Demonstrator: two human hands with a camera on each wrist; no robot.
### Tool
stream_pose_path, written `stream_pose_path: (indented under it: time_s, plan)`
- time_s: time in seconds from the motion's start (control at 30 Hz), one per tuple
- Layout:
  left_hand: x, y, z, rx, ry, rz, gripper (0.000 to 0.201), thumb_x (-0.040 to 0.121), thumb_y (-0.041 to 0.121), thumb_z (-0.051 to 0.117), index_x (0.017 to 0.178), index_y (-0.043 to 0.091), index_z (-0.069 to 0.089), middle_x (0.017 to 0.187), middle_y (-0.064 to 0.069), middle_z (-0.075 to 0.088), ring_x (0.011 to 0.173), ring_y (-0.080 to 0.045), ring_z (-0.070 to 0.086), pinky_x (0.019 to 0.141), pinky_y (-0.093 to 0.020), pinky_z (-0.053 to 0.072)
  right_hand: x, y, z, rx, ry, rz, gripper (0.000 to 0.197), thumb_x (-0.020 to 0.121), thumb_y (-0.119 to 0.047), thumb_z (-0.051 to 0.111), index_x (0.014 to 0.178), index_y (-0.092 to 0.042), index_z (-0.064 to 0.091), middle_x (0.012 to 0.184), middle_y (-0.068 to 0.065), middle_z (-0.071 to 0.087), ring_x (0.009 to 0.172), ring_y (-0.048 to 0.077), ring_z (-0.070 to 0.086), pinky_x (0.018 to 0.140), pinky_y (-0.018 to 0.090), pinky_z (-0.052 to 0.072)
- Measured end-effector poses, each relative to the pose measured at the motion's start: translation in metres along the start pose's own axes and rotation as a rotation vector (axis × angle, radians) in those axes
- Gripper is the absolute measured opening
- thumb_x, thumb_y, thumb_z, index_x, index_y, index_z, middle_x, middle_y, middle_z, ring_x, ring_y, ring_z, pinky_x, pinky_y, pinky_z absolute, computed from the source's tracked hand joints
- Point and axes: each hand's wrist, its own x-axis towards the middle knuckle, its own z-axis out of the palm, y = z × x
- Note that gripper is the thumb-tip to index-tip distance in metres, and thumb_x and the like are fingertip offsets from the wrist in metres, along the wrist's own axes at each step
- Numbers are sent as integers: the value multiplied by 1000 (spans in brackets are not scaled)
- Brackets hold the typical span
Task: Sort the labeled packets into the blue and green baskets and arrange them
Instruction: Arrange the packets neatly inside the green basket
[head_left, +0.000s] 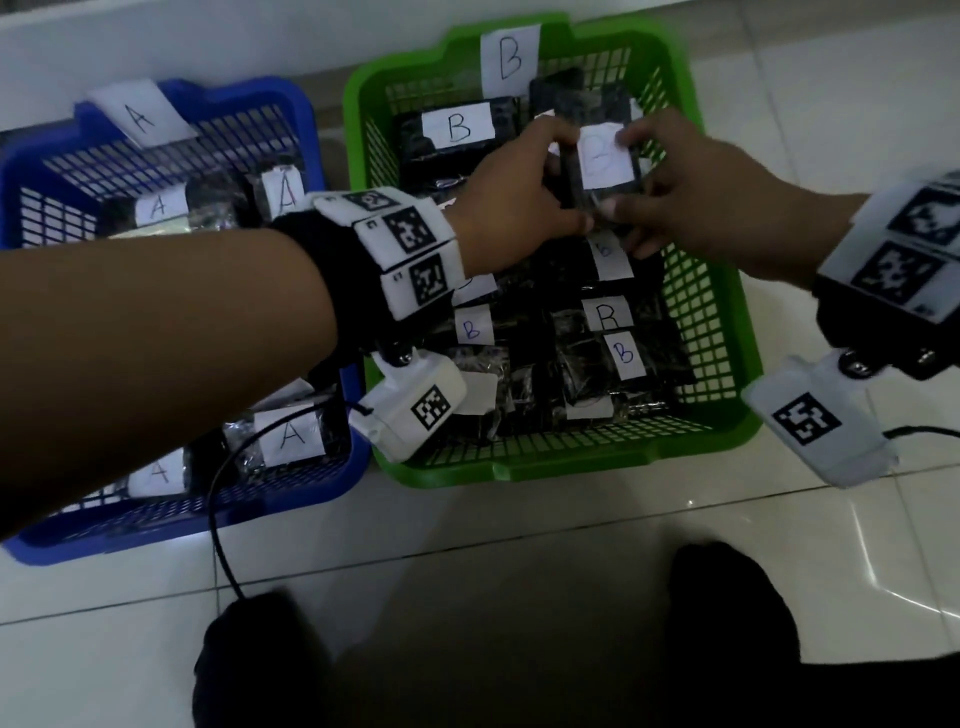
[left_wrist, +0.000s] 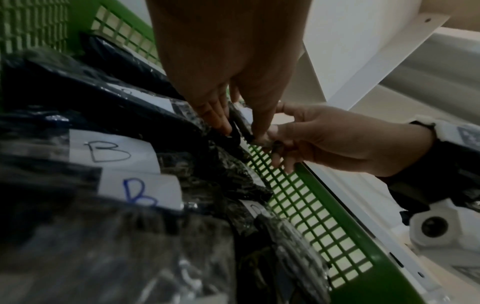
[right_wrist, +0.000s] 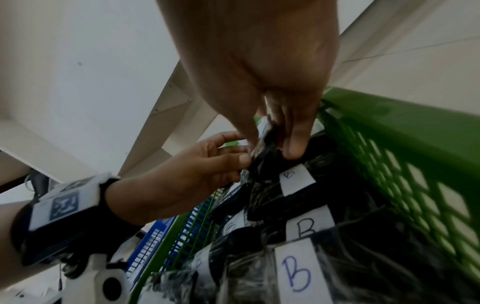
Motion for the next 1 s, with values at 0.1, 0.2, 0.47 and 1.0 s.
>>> stream_pose_path:
  time_s: [0.1, 0.2, 0.47, 1.0]
  plan:
    - [-5, 4, 2, -12, 4, -1, 66, 82, 24, 72, 133, 9, 33, 109, 3, 57, 80, -8, 55, 70, -18, 45, -1, 3, -3, -368, 207, -125, 48, 83, -16, 66, 124, -12, 42, 85, 9, 59, 69, 28, 55, 59, 32, 42]
    - [-8, -5, 0, 266, 20, 94, 56, 86, 27, 65, 131, 9, 38, 119, -5, 52, 98, -17, 50, 80, -25, 39, 0, 11, -5, -747, 337, -195, 49, 79, -22, 67, 122, -14, 45, 94, 21, 58, 94, 36, 51, 86, 43, 33]
    - [-8, -14, -8, 691, -90, 146, 48, 91, 37, 52, 134, 18, 41, 148, -3, 31, 134, -25, 25, 101, -42, 25, 3, 26, 3, -772, 331, -142, 61, 78, -39, 69, 124, -8, 45, 105, 27, 54, 112, 36, 41, 94, 46, 26]
    - [-7, -8, -13, 661, -170, 77, 48, 95, 40, 46, 140, 46, 33, 147, -6, 31, 134, -32, 23, 106, -46, 18, -1, 34, 22, -685, 374, -147, 40, 83, -26, 61, 113, -2, 52, 113, 23, 49, 110, 40, 38, 78, 40, 29]
